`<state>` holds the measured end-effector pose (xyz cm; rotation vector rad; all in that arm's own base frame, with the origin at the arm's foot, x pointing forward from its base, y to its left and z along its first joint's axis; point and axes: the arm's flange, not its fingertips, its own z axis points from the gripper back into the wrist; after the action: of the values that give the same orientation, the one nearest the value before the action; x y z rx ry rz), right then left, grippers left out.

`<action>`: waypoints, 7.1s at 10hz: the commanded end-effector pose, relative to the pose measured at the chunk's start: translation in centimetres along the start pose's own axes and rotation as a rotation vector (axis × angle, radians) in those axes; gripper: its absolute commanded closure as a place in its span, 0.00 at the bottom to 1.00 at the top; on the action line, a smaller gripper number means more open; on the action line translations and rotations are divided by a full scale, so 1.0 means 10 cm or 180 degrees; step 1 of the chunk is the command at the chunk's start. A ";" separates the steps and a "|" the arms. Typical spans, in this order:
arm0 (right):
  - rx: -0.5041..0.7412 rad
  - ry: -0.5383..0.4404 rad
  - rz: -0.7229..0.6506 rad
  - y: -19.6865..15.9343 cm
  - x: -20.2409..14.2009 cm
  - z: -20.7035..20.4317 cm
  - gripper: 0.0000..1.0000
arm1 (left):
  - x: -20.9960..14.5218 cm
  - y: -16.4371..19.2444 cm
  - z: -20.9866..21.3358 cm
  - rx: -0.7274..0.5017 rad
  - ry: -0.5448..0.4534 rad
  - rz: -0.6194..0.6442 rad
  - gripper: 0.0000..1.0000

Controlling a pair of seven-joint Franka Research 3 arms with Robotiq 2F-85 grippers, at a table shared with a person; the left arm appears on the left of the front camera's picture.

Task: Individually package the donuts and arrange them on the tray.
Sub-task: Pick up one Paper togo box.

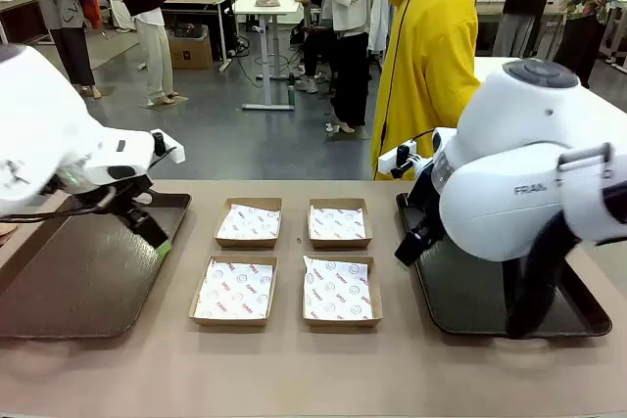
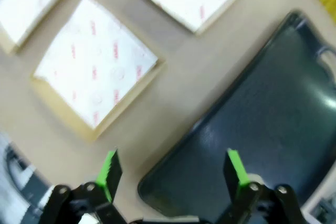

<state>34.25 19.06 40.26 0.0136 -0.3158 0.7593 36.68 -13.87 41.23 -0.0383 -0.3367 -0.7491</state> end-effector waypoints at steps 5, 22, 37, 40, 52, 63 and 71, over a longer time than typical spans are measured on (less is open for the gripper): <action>-0.0009 0.0367 -0.0078 0.24 -0.26 0.57 0.00 | -0.35 -0.06 0.51 -0.0308 0.0403 -0.0128 0.00; 0.3786 -0.1945 -0.2029 -1.01 -1.95 0.54 0.00 | -1.51 1.38 0.36 -0.4594 -0.1236 0.1885 0.00; 0.3731 -0.1214 -0.2331 -1.61 -1.91 0.39 0.00 | -1.68 1.53 0.09 -0.4076 -0.0517 0.2311 0.00; 0.3731 -0.1214 -0.2331 -1.61 -1.91 0.39 0.00 | -1.68 1.53 0.09 -0.4076 -0.0517 0.2311 0.00; 0.3731 -0.1214 -0.2331 -1.61 -1.91 0.39 0.00 | -1.68 1.53 0.09 -0.4076 -0.0517 0.2311 0.00; 0.3731 -0.1214 -0.2331 -1.61 -1.91 0.39 0.00 | 0.30 0.39 0.38 -0.1497 0.0937 0.2065 0.00; 0.3731 -0.1214 -0.2331 -1.61 -1.91 0.39 0.00 | 0.80 -0.31 -0.96 -0.0398 0.1096 0.1976 0.00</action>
<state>31.09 -6.01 40.17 1.3186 -0.1626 0.1126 42.07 -21.92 35.03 -0.1678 0.0717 -0.1879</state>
